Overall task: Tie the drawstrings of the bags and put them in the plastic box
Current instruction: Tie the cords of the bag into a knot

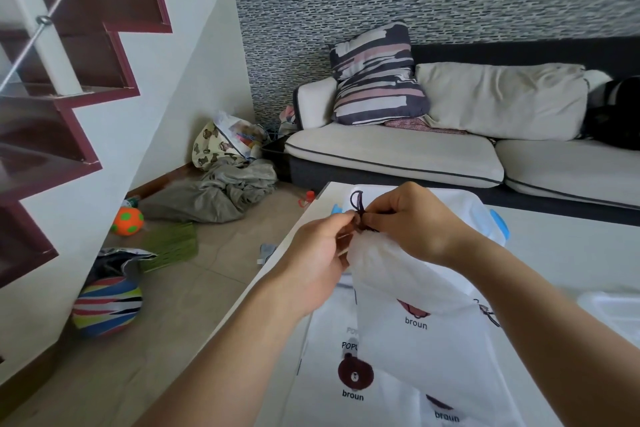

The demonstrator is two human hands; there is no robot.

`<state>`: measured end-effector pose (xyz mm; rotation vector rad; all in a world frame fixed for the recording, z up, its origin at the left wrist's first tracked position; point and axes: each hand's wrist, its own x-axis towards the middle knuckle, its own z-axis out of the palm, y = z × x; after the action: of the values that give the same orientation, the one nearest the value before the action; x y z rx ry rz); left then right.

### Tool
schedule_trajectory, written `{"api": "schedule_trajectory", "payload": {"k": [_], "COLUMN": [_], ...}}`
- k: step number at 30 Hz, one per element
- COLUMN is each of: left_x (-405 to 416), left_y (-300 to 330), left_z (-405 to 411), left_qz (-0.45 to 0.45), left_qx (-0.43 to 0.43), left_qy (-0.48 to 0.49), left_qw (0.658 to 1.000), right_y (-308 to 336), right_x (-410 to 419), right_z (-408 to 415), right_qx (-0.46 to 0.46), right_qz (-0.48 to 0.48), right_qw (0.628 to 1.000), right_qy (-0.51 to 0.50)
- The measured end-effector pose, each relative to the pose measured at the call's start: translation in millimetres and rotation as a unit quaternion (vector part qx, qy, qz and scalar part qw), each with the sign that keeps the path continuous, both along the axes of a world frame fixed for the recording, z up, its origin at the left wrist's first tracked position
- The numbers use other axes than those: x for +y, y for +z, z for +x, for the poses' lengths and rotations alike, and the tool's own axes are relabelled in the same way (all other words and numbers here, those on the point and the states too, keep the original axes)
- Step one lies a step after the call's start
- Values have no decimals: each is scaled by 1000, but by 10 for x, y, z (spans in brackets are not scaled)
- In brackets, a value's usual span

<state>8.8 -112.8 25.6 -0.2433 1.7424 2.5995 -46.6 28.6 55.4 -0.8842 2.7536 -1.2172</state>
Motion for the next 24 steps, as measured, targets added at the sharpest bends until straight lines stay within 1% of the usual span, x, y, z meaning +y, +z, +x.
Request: {"api": "schedule_trajectory", "payload": {"k": [2,4,6,8,10,13,16,18,20,22,23,24], "left_x": [0,-11,-42,-105,-198,-321,-367,-363,-309,-233,-194,-165], "left_y": [-5,-24,-52,-77,-80,-74,-112,-162,-193,-174,-150,-119], "left_z": [-1,-6,-16,-23,-39,-57,-80,-94,-87,-41,-2,35], "left_qz": [-8,-64,-136,-198,-258,-301,-351,-391,-411,-412,-410,-416], "left_qx": [-5,11,31,74,125,173,203,214,207,191,209,261], "left_qy": [-12,-2,35,49,40,72,95,93,106,162,210,260], "left_qw": [1000,998,990,976,957,935,909,890,881,876,863,831], "right_y": [-4,-17,-31,-24,-1,19,27,18,10,5,6,9], "right_x": [6,1,-3,11,38,70,61,40,21,7,1,-5], "right_z": [7,20,16,-1,-10,-17,-11,0,17,30,37,44], "right_qx": [1,1,0,-11,-35,-86,-124,-132,-136,-136,-135,-133], "right_qz": [3,4,6,2,-6,-37,-63,-58,-49,-38,-31,-25], "right_qw": [1000,1000,1000,1000,999,996,990,990,989,990,990,990], "right_qy": [7,13,14,10,4,1,-3,-8,-13,-23,-30,-34]}}
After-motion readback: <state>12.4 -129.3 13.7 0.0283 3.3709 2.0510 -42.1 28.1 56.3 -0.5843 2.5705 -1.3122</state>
